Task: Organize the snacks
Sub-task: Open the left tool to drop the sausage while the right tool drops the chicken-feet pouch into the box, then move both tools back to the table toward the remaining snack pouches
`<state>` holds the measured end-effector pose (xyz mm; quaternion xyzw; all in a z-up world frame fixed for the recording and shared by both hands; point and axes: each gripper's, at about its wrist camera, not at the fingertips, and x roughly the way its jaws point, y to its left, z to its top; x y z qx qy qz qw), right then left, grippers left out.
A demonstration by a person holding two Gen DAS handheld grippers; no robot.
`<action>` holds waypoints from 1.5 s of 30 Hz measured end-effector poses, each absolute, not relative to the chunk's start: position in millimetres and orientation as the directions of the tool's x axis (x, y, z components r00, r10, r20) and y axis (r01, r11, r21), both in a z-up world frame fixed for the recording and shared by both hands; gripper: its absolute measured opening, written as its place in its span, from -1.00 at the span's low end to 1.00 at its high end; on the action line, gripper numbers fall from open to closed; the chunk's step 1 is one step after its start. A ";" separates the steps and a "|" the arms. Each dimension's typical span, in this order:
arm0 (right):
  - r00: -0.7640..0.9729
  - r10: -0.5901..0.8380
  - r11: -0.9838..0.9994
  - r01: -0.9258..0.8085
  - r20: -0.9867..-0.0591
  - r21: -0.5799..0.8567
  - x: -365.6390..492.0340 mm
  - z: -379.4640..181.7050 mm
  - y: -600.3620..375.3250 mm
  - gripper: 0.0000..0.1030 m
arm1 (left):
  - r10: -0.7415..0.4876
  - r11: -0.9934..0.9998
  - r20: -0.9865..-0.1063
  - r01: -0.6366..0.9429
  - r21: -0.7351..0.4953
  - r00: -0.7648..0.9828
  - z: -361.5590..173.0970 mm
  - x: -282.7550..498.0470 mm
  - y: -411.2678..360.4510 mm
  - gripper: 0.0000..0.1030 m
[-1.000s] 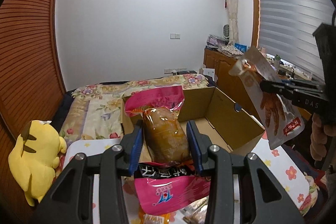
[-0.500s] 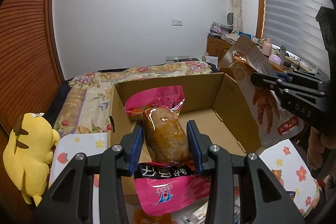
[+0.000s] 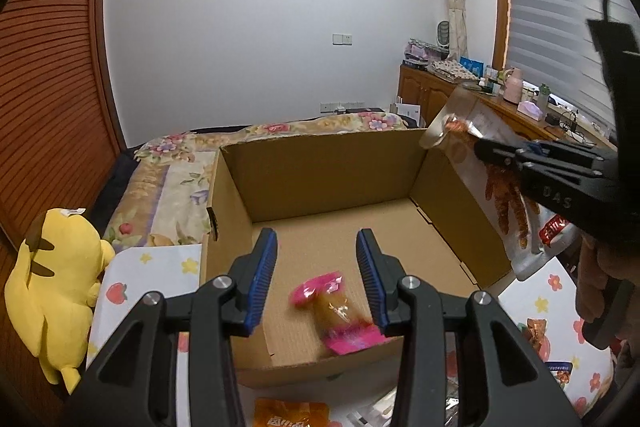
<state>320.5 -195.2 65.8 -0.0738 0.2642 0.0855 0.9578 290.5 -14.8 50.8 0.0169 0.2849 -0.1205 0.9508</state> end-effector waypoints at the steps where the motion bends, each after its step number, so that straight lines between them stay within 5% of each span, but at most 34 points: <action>1: 0.840 0.127 0.975 -0.202 -0.527 -0.088 322.0 64.0 -196.5 -0.72 | -0.221 0.970 -0.546 0.239 -0.038 0.808 50.2 290.7 -13.6 -0.20; 7: 0.791 0.181 0.977 -0.213 -0.584 0.014 331.8 51.5 -211.0 -0.51 | -0.230 0.968 -0.538 0.249 -0.039 0.811 51.6 283.2 -9.5 -0.02; 14: 0.751 0.248 0.962 -0.266 -0.611 0.064 333.4 42.4 -210.9 0.03 | -0.253 0.961 -0.538 0.271 -0.047 0.804 53.5 267.4 -8.6 0.18; 29: 0.785 0.332 0.928 -0.370 -0.523 0.034 222.2 56.7 -227.5 0.04 | -0.293 0.943 -0.503 0.333 -0.011 0.813 49.3 196.6 8.3 0.78; 45: 0.733 0.247 0.959 -0.278 -0.633 0.051 172.6 -22.1 -294.5 0.23 | -0.255 0.954 -0.638 0.298 -0.042 0.727 -27.4 167.2 32.1 0.81</action>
